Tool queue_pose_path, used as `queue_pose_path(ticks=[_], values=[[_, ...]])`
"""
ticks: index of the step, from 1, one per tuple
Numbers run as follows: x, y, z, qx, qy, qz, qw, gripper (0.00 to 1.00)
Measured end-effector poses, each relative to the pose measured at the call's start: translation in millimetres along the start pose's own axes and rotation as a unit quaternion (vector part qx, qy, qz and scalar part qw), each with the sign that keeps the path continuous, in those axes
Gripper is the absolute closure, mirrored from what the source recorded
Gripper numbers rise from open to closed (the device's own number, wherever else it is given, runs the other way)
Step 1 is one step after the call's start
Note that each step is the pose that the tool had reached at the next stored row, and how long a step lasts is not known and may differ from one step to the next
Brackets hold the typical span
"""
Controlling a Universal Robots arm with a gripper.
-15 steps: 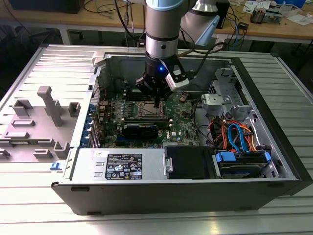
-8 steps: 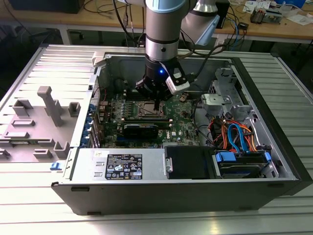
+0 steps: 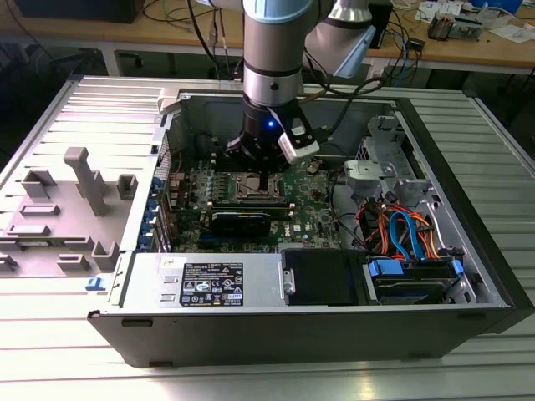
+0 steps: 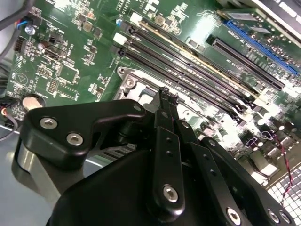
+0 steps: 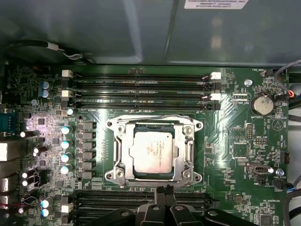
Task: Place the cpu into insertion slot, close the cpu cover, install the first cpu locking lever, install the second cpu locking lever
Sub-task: 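Install the second cpu locking lever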
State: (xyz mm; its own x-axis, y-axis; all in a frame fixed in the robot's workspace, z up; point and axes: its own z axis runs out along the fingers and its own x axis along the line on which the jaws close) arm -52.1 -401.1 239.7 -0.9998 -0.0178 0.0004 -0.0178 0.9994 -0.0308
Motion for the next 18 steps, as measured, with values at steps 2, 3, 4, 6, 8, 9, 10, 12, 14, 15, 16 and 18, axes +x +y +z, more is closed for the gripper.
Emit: queue_pose_path(ticks=[2,3,4,6,8,9,10,12,14,15,16,18], values=[[1.1,-2.3,0.2,0.0000,0.0000,0.000,1.0000,0.89],[1.6,-4.6,0.5,0.0000,0.0001,0.000,1.0000,0.89],[2.1,-6.6,0.7,0.0000,0.0001,0.000,1.0000,0.89],[3.3,-8.5,1.0,0.0000,0.0002,0.000,1.0000,0.89],[6.8,-8.7,1.0,0.0000,0.0002,0.000,1.0000,0.89],[8.3,-8.7,1.0,0.0000,0.0002,0.000,1.0000,0.89],[9.5,-8.7,1.0,0.0000,0.0002,0.000,1.0000,0.89],[9.7,-8.7,1.0,0.0000,0.0002,0.000,1.0000,0.89],[10.3,-8.7,1.0,0.0000,0.0002,0.000,1.0000,0.89],[11.0,-8.7,1.0,0.0000,0.0002,0.000,1.0000,0.89],[11.0,-8.7,1.0,0.0000,0.0001,0.000,1.0000,0.89],[11.1,-8.7,1.0,0.0000,0.0002,0.000,1.0000,0.89]])
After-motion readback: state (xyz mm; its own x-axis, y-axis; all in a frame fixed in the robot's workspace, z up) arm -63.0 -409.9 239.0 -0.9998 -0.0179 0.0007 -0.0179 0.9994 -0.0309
